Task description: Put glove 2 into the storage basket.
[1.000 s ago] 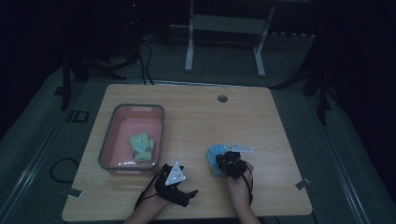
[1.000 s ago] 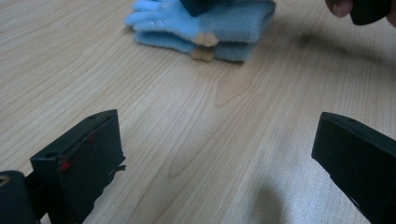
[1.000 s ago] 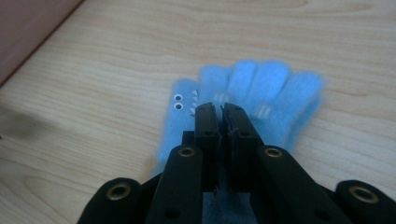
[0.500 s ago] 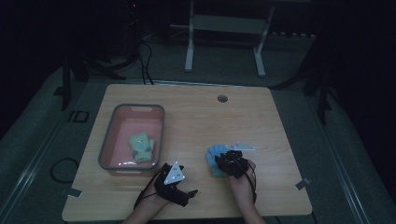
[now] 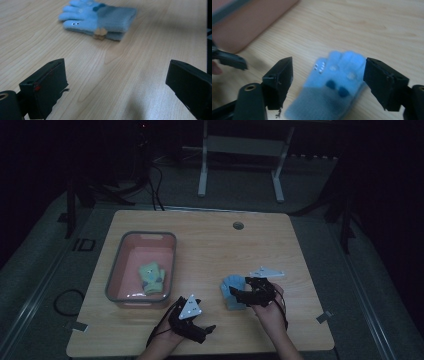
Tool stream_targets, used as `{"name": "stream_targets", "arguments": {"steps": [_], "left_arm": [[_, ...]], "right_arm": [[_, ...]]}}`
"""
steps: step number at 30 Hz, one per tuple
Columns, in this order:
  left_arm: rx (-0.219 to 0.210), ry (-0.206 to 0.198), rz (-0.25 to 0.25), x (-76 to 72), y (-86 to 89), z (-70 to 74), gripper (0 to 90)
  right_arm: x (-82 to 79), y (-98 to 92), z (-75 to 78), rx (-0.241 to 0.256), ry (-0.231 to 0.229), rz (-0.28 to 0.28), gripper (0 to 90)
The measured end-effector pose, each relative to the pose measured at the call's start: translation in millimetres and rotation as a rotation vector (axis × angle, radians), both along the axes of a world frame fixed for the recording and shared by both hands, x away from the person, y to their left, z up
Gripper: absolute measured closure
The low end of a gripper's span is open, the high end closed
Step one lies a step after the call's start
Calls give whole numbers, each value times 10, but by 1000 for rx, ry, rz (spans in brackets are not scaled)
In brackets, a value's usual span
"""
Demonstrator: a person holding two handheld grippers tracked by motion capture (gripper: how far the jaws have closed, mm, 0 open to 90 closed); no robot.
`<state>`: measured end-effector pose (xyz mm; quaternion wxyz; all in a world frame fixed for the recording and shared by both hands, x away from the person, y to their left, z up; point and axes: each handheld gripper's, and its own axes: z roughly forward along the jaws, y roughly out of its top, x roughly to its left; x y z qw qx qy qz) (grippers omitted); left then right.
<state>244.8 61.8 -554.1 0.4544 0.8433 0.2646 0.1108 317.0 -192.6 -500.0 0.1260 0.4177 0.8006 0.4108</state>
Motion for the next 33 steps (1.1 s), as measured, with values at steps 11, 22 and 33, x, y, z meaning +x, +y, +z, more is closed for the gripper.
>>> {"name": "stream_targets", "arguments": {"steps": [11,22,33], "left_arm": [[-38,42,-65,90,-62,27,46],[-35,30,-129,232,-254,29,80],[5,-40,-168,399,-434,77,153]], "right_arm": [[81,-340,-11,-7,-53,104,172],[147,-478,-27,-6,-73,115,127],[232,-478,-39,0,-60,131,127]]}}
